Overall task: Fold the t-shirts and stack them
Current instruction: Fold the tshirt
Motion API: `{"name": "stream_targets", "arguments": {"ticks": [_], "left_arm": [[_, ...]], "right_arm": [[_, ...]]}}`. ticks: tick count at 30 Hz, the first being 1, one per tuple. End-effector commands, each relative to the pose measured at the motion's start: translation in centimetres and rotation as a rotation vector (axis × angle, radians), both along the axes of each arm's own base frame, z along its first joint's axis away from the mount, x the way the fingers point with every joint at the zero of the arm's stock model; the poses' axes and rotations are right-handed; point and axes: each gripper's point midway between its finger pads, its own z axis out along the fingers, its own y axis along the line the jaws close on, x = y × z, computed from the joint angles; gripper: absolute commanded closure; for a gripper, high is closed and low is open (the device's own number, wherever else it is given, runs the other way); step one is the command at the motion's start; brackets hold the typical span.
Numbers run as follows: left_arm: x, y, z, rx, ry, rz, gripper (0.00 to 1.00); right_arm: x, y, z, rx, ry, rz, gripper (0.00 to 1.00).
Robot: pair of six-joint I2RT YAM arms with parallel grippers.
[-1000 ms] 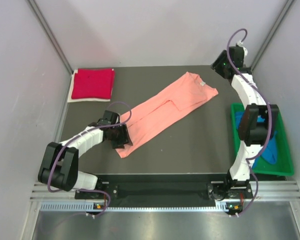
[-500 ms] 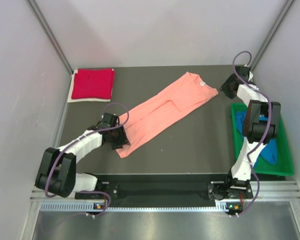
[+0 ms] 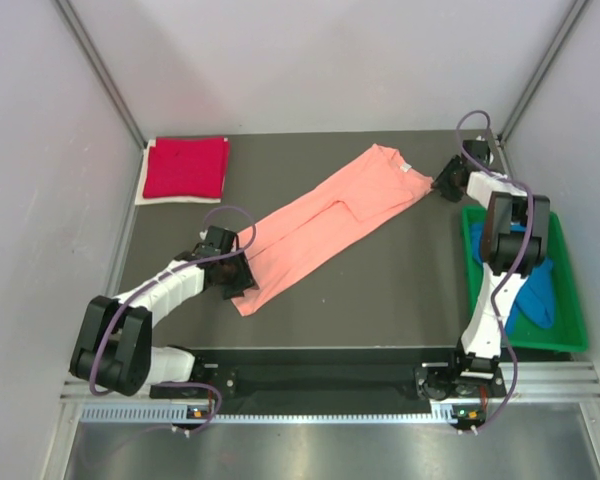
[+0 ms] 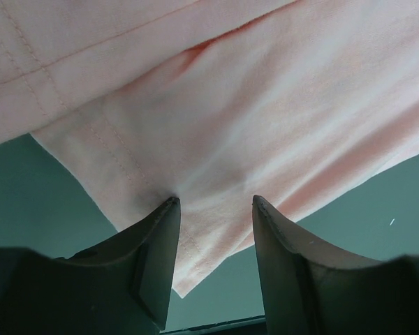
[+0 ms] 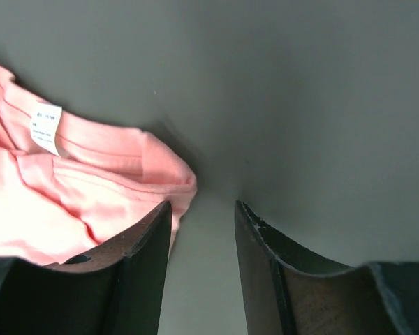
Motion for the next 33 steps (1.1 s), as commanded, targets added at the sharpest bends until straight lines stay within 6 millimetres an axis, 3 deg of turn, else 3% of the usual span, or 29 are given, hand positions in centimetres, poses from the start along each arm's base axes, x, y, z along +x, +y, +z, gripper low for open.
{"name": "stream_targets", "arguments": {"ticks": [1, 7, 10, 12, 16, 20, 24, 29, 33], "left_arm": [[-1.9, 2.0, -1.3, 0.092, 0.065, 0.04, 0.48], [-2.7, 2.6, -1.9, 0.119, 0.079, 0.064, 0.48], [-2.8, 2.8, -1.9, 0.135, 0.082, 0.077, 0.48], [-2.8, 2.9, -1.9, 0.137, 0.088, 0.082, 0.48], [-2.6, 1.1, -0.8, 0.044, 0.071, 0.068, 0.48], [-1.6, -2.0, 2.8, -0.104, 0.011, 0.014, 0.46], [-0.1, -2.6, 6.0, -0.121, -0.046, -0.01, 0.45], [0.8, -5.0, 8.0, -0.244, -0.098, -0.019, 0.43], [2.0, -4.8, 7.6, -0.189, -0.113, -0.051, 0.43]], "right_arm": [[2.2, 0.5, 0.8, -0.006, -0.071, 0.041, 0.58], [2.2, 0.1, -0.4, -0.03, -0.029, 0.017, 0.7], [2.2, -0.8, -0.2, -0.069, -0.013, -0.014, 0.83], [2.3, -1.2, -0.3, -0.085, -0.006, -0.027, 0.99], [3.0, -1.4, -0.1, -0.093, -0.013, -0.026, 1.0], [4.3, -1.7, 0.5, -0.099, -0.031, -0.036, 1.0], [5.3, -2.4, 1.1, -0.119, -0.043, -0.058, 1.0], [7.0, -3.9, 2.1, -0.148, -0.073, -0.112, 1.0], [9.2, -5.1, 2.5, -0.146, -0.092, -0.126, 1.0]]}}
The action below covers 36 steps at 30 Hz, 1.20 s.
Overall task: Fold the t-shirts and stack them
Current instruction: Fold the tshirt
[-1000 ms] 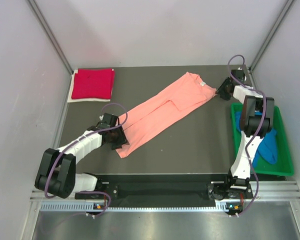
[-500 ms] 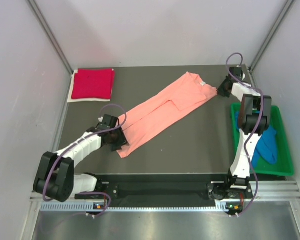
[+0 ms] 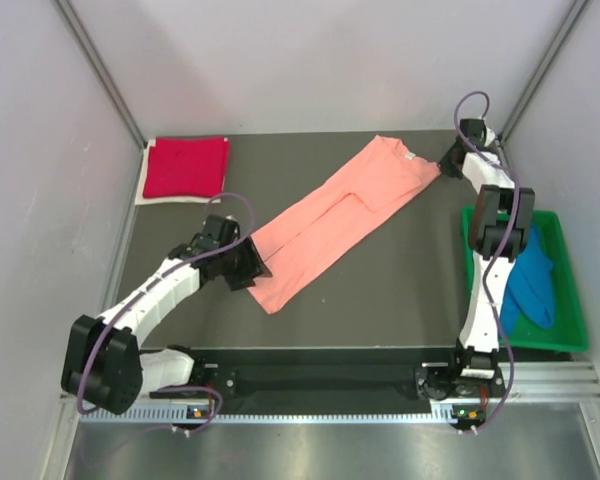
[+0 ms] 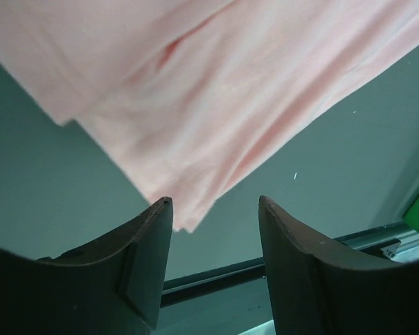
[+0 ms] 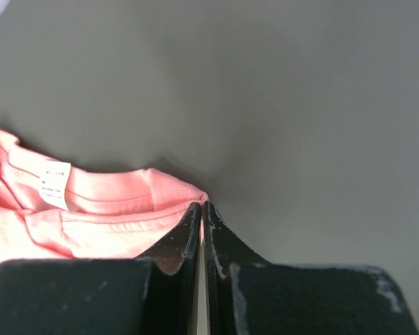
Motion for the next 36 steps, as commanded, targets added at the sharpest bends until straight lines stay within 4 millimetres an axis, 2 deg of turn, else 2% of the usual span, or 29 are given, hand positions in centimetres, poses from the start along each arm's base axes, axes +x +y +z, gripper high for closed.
{"name": "stream_targets", "arguments": {"ticks": [1, 4, 5, 9, 12, 13, 15, 16, 17, 19, 20, 21, 22, 24, 27, 28, 29, 30, 31, 32, 33, 34, 35, 36], "left_arm": [[2.5, -0.8, 1.8, 0.006, -0.076, -0.034, 0.43], [4.3, -0.3, 1.7, 0.095, -0.086, -0.076, 0.43], [4.6, 0.1, 1.4, 0.128, -0.085, -0.095, 0.43], [6.6, 0.1, 0.2, 0.182, -0.05, -0.155, 0.43], [7.8, 0.6, -0.8, 0.22, -0.024, -0.185, 0.43], [8.2, 1.0, -1.0, 0.226, -0.017, -0.182, 0.43], [9.3, 1.2, -1.3, 0.217, -0.015, -0.212, 0.42], [9.8, 1.9, -1.4, 0.219, -0.008, -0.204, 0.42], [10.1, 2.2, -2.1, 0.226, 0.006, -0.234, 0.41], [11.6, 3.1, -1.8, 0.214, -0.008, -0.236, 0.39], [12.0, 3.5, -2.3, 0.203, 0.003, -0.234, 0.38], [12.5, 3.1, -1.9, 0.148, -0.008, -0.244, 0.37], [13.5, 3.7, -1.8, 0.129, -0.032, -0.226, 0.37], [14.6, 4.3, -1.9, 0.142, -0.058, -0.243, 0.36], [14.9, 4.9, -2.8, 0.158, -0.042, -0.27, 0.37], [14.9, 4.8, -2.9, 0.156, -0.041, -0.276, 0.37], [14.8, 4.9, -3.4, 0.158, -0.033, -0.283, 0.37], [14.6, 4.9, -3.7, 0.157, -0.022, -0.286, 0.37], [14.5, 4.9, -4.0, 0.159, -0.016, -0.29, 0.37], [14.2, 5.0, -4.6, 0.161, 0.001, -0.294, 0.38], [14.0, 5.1, -4.9, 0.162, 0.013, -0.294, 0.38], [13.8, 5.0, -5.1, 0.16, 0.019, -0.297, 0.39], [13.7, 5.0, -5.3, 0.159, 0.026, -0.295, 0.4], [13.4, 5.1, -5.7, 0.157, 0.037, -0.293, 0.41]], "right_arm": [[3.5, -2.7, 1.9, -0.032, -0.082, -0.051, 1.0], [5.1, -4.6, 2.0, -0.013, -0.116, -0.078, 1.0], [5.3, -5.9, 2.1, -0.017, -0.123, -0.096, 1.0], [5.2, -8.4, 3.3, 0.012, -0.159, -0.13, 1.0], [5.2, -7.6, 5.0, 0.049, -0.21, -0.075, 0.88], [4.7, -7.0, 6.0, 0.059, -0.22, -0.054, 0.79], [4.3, -6.4, 7.3, 0.075, -0.236, -0.044, 0.73], [3.8, -5.7, 8.8, 0.093, -0.257, -0.022, 0.66], [3.6, -5.4, 9.5, 0.104, -0.265, -0.014, 0.64], [2.5, -4.2, 12.0, 0.121, -0.285, -0.001, 0.64], [2.1, -3.5, 12.8, 0.125, -0.294, 0.005, 0.65], [1.7, -2.9, 13.7, 0.133, -0.308, 0.009, 0.64], [0.8, -2.2, 15.4, 0.132, -0.336, 0.02, 0.64], [-0.8, -0.3, 17.5, 0.144, -0.354, 0.051, 0.63], [-3.1, 3.1, 18.4, 0.197, -0.355, 0.104, 0.62], [-5.3, 4.5, 18.1, 0.215, -0.34, 0.119, 0.61], [-6.3, 6.9, 17.9, 0.229, -0.331, 0.148, 0.6], [-7.5, 8.2, 17.6, 0.233, -0.321, 0.154, 0.59], [-9.8, 9.4, 16.6, 0.231, -0.292, 0.156, 0.53], [-11.2, 12.6, 16.0, 0.258, -0.266, 0.191, 0.51], [-13.5, 13.6, 14.6, 0.273, -0.225, 0.189, 0.49], [-14.7, 14.8, 13.8, 0.293, -0.203, 0.2, 0.48], [-16.2, 17.3, 13.3, 0.327, -0.179, 0.228, 0.48], [-17.3, 18.5, 12.6, 0.342, -0.163, 0.249, 0.48]]}}
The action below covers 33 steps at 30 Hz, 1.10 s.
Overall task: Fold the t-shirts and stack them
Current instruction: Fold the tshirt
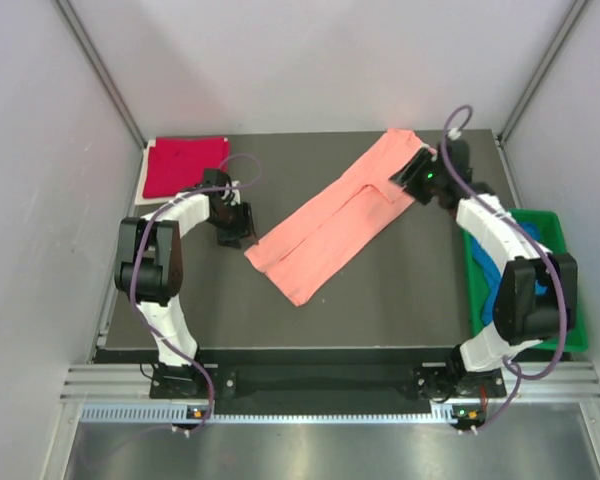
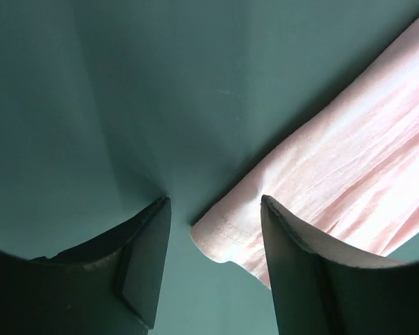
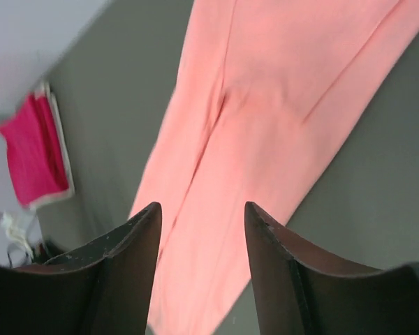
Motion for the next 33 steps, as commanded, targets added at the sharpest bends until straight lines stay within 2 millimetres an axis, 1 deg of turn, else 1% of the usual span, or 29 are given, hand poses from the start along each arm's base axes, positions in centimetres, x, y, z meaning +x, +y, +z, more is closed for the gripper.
{"name": "stream_targets", "arguments": {"ticks": [1, 2, 3, 4, 5, 6, 7, 8, 9, 11, 12, 14, 15, 16, 17, 19, 20, 21, 22, 23, 25, 26, 28, 29, 30, 31, 33], "left_arm": [[-0.3, -0.1, -0.5, -0.002, 0.005, -0.028, 0.41], [-0.5, 0.3, -0.9, 0.018, 0.018, -0.017, 0.49], [-0.8, 0.4, -0.9, 0.027, 0.032, -0.017, 0.57], [-0.9, 0.6, -1.1, 0.036, 0.039, -0.011, 0.63], [-0.8, 1.1, -1.1, 0.06, 0.041, 0.005, 0.77], [-0.9, 1.3, -1.1, 0.071, 0.045, 0.011, 0.83], [-1.0, 1.3, -1.0, 0.075, 0.051, 0.015, 0.88], [-1.1, 1.4, -0.9, 0.075, 0.051, 0.022, 0.97], [-1.3, 1.4, -0.8, 0.075, 0.056, 0.023, 1.0], [-1.7, 1.7, -0.6, 0.09, 0.064, 0.038, 1.0], [-2.0, 2.3, -0.6, 0.124, 0.068, 0.052, 1.0], [-3.2, 3.1, -0.6, 0.163, 0.101, 0.088, 1.0], [-3.6, 3.9, -0.6, 0.204, 0.108, 0.109, 1.0], [-4.5, 4.2, -0.6, 0.219, 0.124, 0.127, 1.0], [-5.0, 4.5, -0.5, 0.231, 0.129, 0.138, 1.0], [-5.8, 5.2, -0.5, 0.263, 0.134, 0.159, 1.0], [-6.8, 5.4, -0.3, 0.269, 0.139, 0.163, 1.0], [-7.1, 5.5, -0.3, 0.272, 0.137, 0.163, 1.0], [-7.4, 5.5, 0.3, 0.267, 0.118, 0.162, 1.0], [-8.0, 5.6, 0.0, 0.27, 0.126, 0.159, 1.0], [-7.7, 5.5, 0.8, 0.258, 0.077, 0.152, 1.0], [-7.3, 4.8, 1.3, 0.219, 0.061, 0.141, 0.83], [-5.9, 3.7, 2.7, 0.155, -0.012, 0.115, 0.65], [-5.2, 2.6, 3.5, 0.093, -0.044, 0.089, 0.58], [-4.7, 2.1, 4.1, 0.07, -0.072, 0.074, 0.54], [-3.8, 1.5, 4.8, 0.041, -0.117, 0.043, 0.53], [-3.1, 0.8, 5.3, 0.003, -0.145, 0.015, 0.5]], "right_arm": [[-4.9, 4.3, -3.6, 0.063, 0.109, 0.048, 0.48], [-6.4, 6.5, -4.2, 0.071, 0.133, 0.094, 0.48], [-8.2, 7.2, -5.3, 0.07, 0.163, 0.115, 0.48], [-9.4, 8.1, -6.0, 0.073, 0.187, 0.133, 0.49], [-10.8, 10.0, -6.3, 0.102, 0.202, 0.159, 0.49], [-12.6, 10.6, -7.5, 0.11, 0.227, 0.174, 0.49], [-13.4, 11.3, -8.0, 0.116, 0.236, 0.184, 0.51], [-14.6, 12.5, -8.4, 0.119, 0.248, 0.203, 0.51], [-15.4, 12.5, -9.0, 0.104, 0.254, 0.204, 0.51], [-15.6, 11.7, -9.9, 0.058, 0.262, 0.183, 0.51], [-15.5, 11.2, -9.9, 0.041, 0.257, 0.175, 0.52], [-15.0, 10.0, -9.8, 0.0, 0.241, 0.164, 0.52], [-14.8, 9.7, -9.3, -0.007, 0.229, 0.16, 0.52], [-14.3, 8.7, -8.8, -0.031, 0.205, 0.139, 0.53], [-14.2, 8.4, -8.8, -0.042, 0.201, 0.138, 0.53], [-13.7, 7.3, -8.0, -0.062, 0.169, 0.116, 0.53], [-13.3, 6.2, -7.7, -0.078, 0.166, 0.093, 0.53], [-12.9, 5.5, -7.5, -0.083, 0.163, 0.078, 0.53], [-12.6, 4.8, -7.3, -0.093, 0.158, 0.069, 0.53], [-12.1, 3.5, -7.2, -0.097, 0.161, 0.038, 0.53], [-11.4, 3.2, -6.4, -0.084, 0.148, 0.042, 0.53], [-11.2, 2.8, -6.0, -0.079, 0.142, 0.038, 0.53], [-11.0, 3.0, -5.0, -0.072, 0.119, 0.044, 0.53], [-11.0, 3.0, -4.9, -0.068, 0.111, 0.042, 0.53], [-11.2, 3.0, -4.8, -0.065, 0.105, 0.041, 0.53], [-11.5, 3.5, -4.8, -0.044, 0.111, 0.065, 0.53], [-11.9, 3.4, -5.0, -0.046, 0.116, 0.064, 0.53]]}}
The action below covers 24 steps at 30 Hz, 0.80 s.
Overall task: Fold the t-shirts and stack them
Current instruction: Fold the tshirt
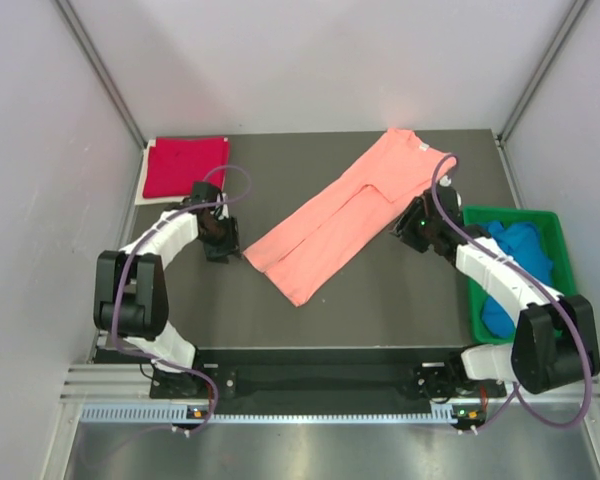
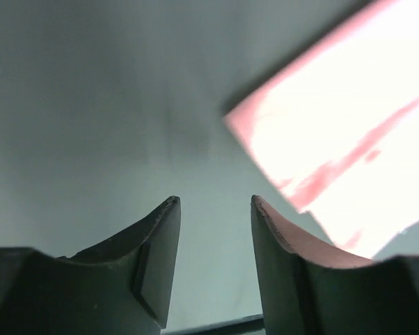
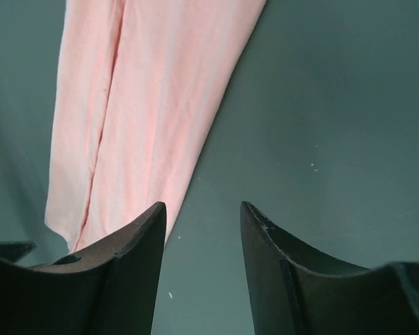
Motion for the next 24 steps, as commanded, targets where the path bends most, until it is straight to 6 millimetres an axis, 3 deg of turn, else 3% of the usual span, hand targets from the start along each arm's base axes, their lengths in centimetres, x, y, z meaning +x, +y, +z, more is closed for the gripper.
{"name": "stream_targets", "arguments": {"ticks": [1, 6, 13, 18, 19, 21, 24], "left_arm": [[3.8, -2.1, 2.8, -0.101, -0.169, -0.091, 0.49], [5.6, -3.0, 1.4, -0.135, -0.143, -0.137, 0.49], [5.8, -2.9, -1.0, -0.122, -0.071, -0.14, 0.52], [5.7, -2.8, -1.4, -0.116, -0.059, -0.145, 0.53], [5.7, -2.7, -1.5, -0.112, -0.053, -0.14, 0.56], [5.6, -2.2, -1.9, -0.082, -0.035, -0.125, 0.74], [5.3, -1.7, -2.6, -0.056, 0.009, -0.108, 0.94]], "right_arm": [[0.2, 0.4, 2.4, 0.019, -0.071, 0.026, 0.53], [0.3, 0.5, 2.6, 0.028, -0.09, 0.04, 0.53], [1.0, -0.2, 2.7, 0.02, -0.097, 0.055, 0.53], [1.3, -1.3, 1.7, 0.034, -0.084, 0.045, 0.53], [1.6, -1.7, 1.7, 0.035, -0.085, 0.036, 0.53], [1.7, -1.9, 1.3, 0.039, -0.074, 0.037, 0.53], [2.4, -2.5, 1.6, 0.037, -0.084, 0.029, 0.54]]}}
